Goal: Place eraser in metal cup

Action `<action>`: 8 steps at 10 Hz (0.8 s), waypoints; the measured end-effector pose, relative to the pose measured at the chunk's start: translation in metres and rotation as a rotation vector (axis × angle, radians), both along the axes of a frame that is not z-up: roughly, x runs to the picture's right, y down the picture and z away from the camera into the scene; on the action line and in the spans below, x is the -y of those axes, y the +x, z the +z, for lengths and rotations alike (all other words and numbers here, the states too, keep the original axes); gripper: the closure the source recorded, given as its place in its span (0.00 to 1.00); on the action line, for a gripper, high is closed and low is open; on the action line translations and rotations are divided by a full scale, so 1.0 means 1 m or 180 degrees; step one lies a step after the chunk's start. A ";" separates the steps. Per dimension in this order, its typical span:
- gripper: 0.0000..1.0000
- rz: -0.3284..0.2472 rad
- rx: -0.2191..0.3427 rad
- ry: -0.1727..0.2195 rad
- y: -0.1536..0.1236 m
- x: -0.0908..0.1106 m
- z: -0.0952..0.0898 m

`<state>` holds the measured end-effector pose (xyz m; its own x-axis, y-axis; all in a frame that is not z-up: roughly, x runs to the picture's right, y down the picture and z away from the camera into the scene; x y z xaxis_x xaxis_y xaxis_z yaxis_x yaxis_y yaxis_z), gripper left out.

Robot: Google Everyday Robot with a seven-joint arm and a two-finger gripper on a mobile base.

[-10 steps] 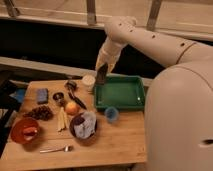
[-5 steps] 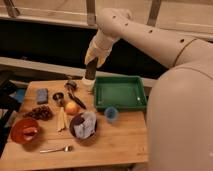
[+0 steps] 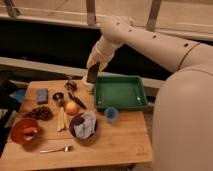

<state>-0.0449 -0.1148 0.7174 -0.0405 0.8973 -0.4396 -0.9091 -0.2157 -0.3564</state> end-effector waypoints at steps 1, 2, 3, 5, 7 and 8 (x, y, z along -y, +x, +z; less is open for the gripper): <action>1.00 -0.0111 0.0172 0.0040 -0.036 -0.006 -0.004; 1.00 -0.0216 0.0298 0.0078 -0.071 -0.006 -0.004; 1.00 -0.0277 0.0359 0.0097 -0.091 -0.006 -0.003; 1.00 -0.0445 0.0543 0.0141 -0.142 -0.005 0.000; 1.00 -0.0576 0.0709 0.0160 -0.174 -0.007 0.003; 1.00 -0.0628 0.0793 0.0175 -0.188 -0.006 0.004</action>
<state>-0.2332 -0.1091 0.7213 0.2394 0.8998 -0.3647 -0.8147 -0.0182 -0.5796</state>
